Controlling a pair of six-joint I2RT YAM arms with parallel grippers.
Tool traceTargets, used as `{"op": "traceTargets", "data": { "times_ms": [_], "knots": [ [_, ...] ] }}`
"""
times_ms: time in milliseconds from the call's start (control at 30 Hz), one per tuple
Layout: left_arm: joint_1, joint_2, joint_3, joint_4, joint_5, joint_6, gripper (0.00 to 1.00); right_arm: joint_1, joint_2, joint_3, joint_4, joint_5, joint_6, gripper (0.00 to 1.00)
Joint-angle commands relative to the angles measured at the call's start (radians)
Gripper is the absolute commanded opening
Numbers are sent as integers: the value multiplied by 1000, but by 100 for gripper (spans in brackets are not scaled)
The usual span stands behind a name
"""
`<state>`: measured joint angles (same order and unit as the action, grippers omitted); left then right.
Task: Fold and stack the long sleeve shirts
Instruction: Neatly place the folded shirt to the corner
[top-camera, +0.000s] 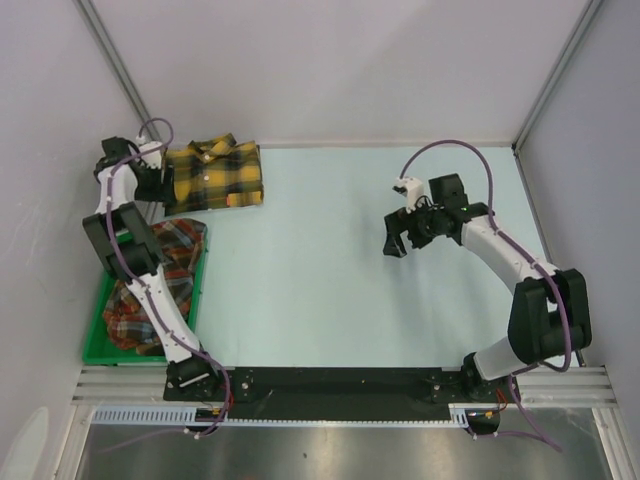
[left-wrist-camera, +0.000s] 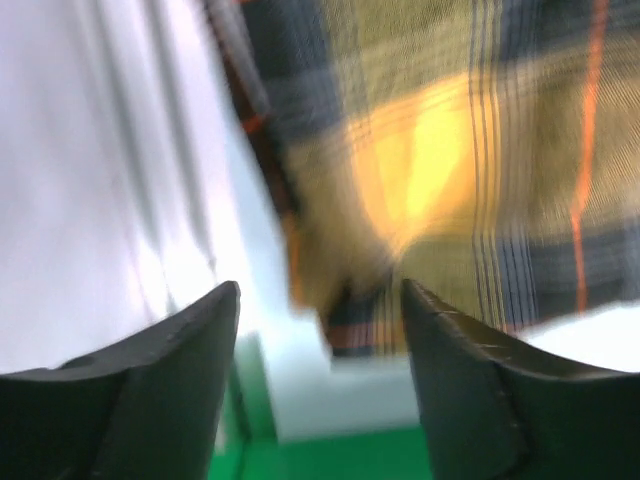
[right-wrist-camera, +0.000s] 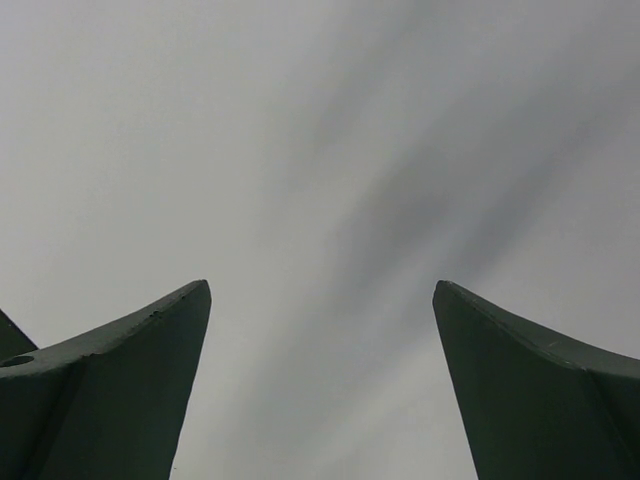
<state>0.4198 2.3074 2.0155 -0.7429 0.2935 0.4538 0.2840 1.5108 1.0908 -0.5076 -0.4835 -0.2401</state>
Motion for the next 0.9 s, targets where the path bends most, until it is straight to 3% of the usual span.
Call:
{"op": "traceTargets", "data": {
  "times_ms": [0, 33, 100, 233, 333, 433, 567, 667, 767, 867],
  "knots": [
    [22, -285, -69, 19, 59, 37, 94, -109, -96, -9, -46, -10, -1, 100],
    [13, -316, -75, 13, 74, 31, 99, -136, -103, -8, -52, -23, -2, 100],
    [-27, -371, -70, -15, 102, 34, 99, -211, -113, 7, -63, -29, -8, 100],
    [-186, -491, -89, -84, -10, 5, 99, -343, -112, 72, -69, -49, -10, 100],
    [-313, -596, -168, -104, -21, -29, 99, -423, -106, 121, -69, -78, 10, 100],
    [-457, -693, -341, -61, 15, -93, 99, -440, -132, 95, -78, -95, 16, 100],
    [-676, -867, -747, 89, -48, -154, 100, -344, -252, -80, -124, -96, 15, 100],
    [-794, -901, -915, 175, -33, -257, 99, -257, -334, -224, -96, -44, 7, 100],
    [-864, -959, -1010, 244, -58, -300, 99, -191, -397, -253, -65, 13, 15, 100],
    [-877, -982, -980, 231, -119, -293, 99, -140, -400, -253, -45, 25, 42, 100]
  ]
}}
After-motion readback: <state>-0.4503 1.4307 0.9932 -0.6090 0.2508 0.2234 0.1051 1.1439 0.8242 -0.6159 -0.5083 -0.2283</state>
